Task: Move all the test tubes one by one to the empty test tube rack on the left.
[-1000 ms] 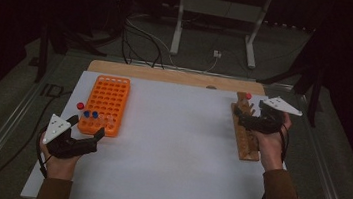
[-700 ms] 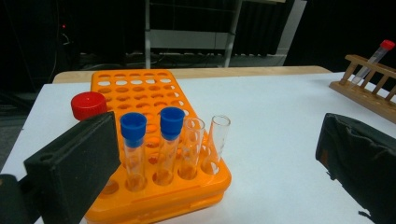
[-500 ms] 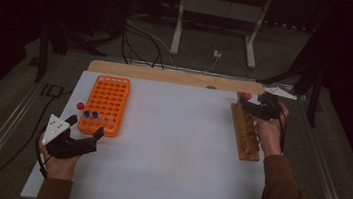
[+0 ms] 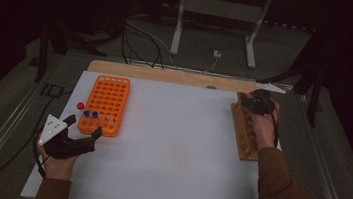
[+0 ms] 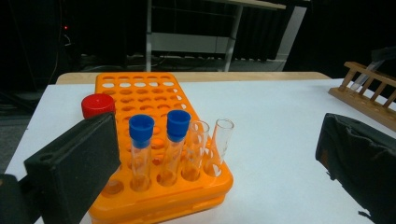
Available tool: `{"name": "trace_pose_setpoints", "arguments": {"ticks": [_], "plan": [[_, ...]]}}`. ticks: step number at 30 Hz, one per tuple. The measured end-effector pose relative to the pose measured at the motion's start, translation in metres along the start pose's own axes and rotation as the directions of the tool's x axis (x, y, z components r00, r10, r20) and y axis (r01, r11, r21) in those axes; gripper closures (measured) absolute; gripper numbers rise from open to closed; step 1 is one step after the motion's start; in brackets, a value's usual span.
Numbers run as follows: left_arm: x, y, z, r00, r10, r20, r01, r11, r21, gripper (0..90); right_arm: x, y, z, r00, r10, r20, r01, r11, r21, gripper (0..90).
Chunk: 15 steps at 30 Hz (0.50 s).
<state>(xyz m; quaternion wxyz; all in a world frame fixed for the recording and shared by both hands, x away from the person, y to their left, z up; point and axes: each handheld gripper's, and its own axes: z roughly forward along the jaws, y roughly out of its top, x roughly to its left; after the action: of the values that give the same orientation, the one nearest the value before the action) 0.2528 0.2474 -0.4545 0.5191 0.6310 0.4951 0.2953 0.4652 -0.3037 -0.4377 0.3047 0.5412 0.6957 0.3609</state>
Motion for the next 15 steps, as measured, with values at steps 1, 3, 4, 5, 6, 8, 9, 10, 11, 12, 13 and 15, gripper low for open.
{"name": "trace_pose_setpoints", "arguments": {"ticks": [1,3,4,5,6,8,9,10,11,12,13,15], "plan": [[0.0005,-0.0001,-0.0001,1.0000,-0.002,0.001,0.002,1.0000,-0.002,0.5,0.0004,0.0007,0.0004,1.0000,-0.002,0.003,0.002,1.000,0.004,66.3],[0.0008,0.0000,0.0001,1.0000,-0.004,0.000,0.004,1.0000,-0.002,0.5,0.0009,0.0017,0.0004,0.9999,0.003,0.011,-0.003,1.000,0.015,69.6],[0.0007,0.0001,0.0002,1.0000,-0.004,0.000,0.004,1.0000,-0.003,0.5,0.0007,0.0018,-0.0001,0.9999,0.008,0.008,-0.008,1.000,0.015,69.9],[0.0005,0.0002,0.0004,1.0000,-0.004,0.002,0.004,1.0000,-0.003,0.5,0.0007,0.0019,-0.0004,0.9999,0.008,0.010,-0.008,1.000,0.017,70.1],[0.0002,0.0004,0.0006,1.0000,0.000,0.002,0.000,1.0000,-0.001,0.5,0.0009,0.0017,-0.0009,0.9998,0.003,0.019,-0.003,1.000,0.021,70.3],[-0.0011,0.0006,0.0016,1.0000,0.001,0.006,-0.001,1.0000,-0.001,0.5,0.0007,0.0014,-0.0021,0.9997,-0.007,0.025,0.006,1.000,0.020,70.3],[-0.0017,0.0007,0.0021,1.0000,0.002,0.006,-0.002,1.0000,-0.001,0.5,0.0005,0.0014,-0.0023,0.9998,-0.007,0.021,0.006,1.000,0.021,70.3],[-0.0022,0.0008,0.0025,1.0000,0.003,0.008,-0.003,1.0000,-0.001,0.5,0.0003,0.0015,-0.0025,0.9997,-0.007,0.023,0.007,1.000,0.021,70.4],[-0.0028,0.0011,0.0026,1.0000,0.005,0.008,-0.005,1.0000,-0.001,0.5,0.0004,0.0016,-0.0028,0.9997,-0.005,0.023,0.004,1.000,0.021,70.5],[-0.0032,0.0013,0.0027,0.9999,0.008,0.010,-0.008,1.0000,0.000,0.5,0.0009,0.0017,-0.0033,0.9996,-0.008,0.027,0.007,1.000,0.021,70.6],[-0.0035,0.0014,0.0029,0.9999,0.011,0.010,-0.011,0.9999,-0.001,0.5,0.0015,0.0018,-0.0045,0.9994,-0.016,0.031,0.015,1.000,0.014,70.7],[-0.0037,0.0014,0.0030,0.9999,0.013,0.011,-0.013,0.9999,0.000,0.5,0.0029,0.0027,-0.0089,0.9991,-0.021,0.037,0.021,1.000,0.000,70.8]]}}
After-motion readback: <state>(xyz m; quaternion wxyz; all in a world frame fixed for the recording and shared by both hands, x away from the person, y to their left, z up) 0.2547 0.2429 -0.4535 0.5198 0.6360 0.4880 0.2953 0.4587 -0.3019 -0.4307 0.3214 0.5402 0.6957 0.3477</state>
